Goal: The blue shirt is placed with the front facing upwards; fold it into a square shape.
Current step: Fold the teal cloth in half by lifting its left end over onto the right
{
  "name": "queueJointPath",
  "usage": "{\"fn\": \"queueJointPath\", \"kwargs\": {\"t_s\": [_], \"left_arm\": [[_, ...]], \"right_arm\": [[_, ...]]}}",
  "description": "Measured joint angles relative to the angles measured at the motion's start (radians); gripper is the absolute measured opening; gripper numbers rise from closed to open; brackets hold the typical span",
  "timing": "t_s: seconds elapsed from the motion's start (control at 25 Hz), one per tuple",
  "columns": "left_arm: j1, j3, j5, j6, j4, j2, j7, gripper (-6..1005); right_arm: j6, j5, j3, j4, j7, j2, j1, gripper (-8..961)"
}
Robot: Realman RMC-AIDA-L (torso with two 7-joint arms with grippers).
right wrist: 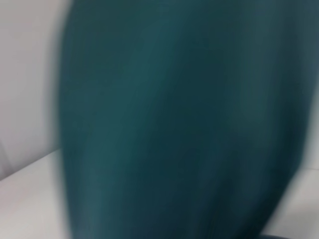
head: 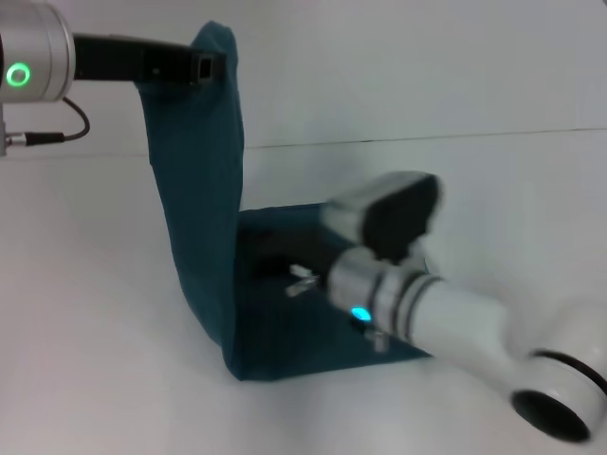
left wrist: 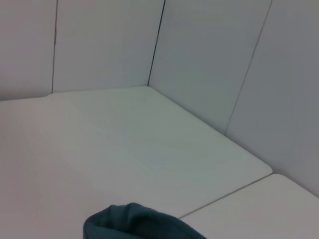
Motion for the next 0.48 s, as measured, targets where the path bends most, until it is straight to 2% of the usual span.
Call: {"fn": "queueJointPath", "kwargs": {"t_s": [0.2, 0.32, 0.48], "left_arm": [[0.027, 0.031, -0.018, -0.004, -0.010, -0.003, 0.001, 43], [0.052, 0.071, -0.059, -0.022, -0.012, -0.004, 0.003, 51], [0.065, 0.122, -0.093, -0.051, -0.038, -0.006, 0.003, 62]], "right_arm": [[-0.178, 0.001, 0.106, -0.080, -0.002, -0.013, -0.159, 2], [-0.265, 0.006, 0.180, -0.166, 0.004, -0.011, -0.209, 2], [-0.324, 0.009, 0.274, -0.270, 0.052, -0.013, -0.232, 2]]}}
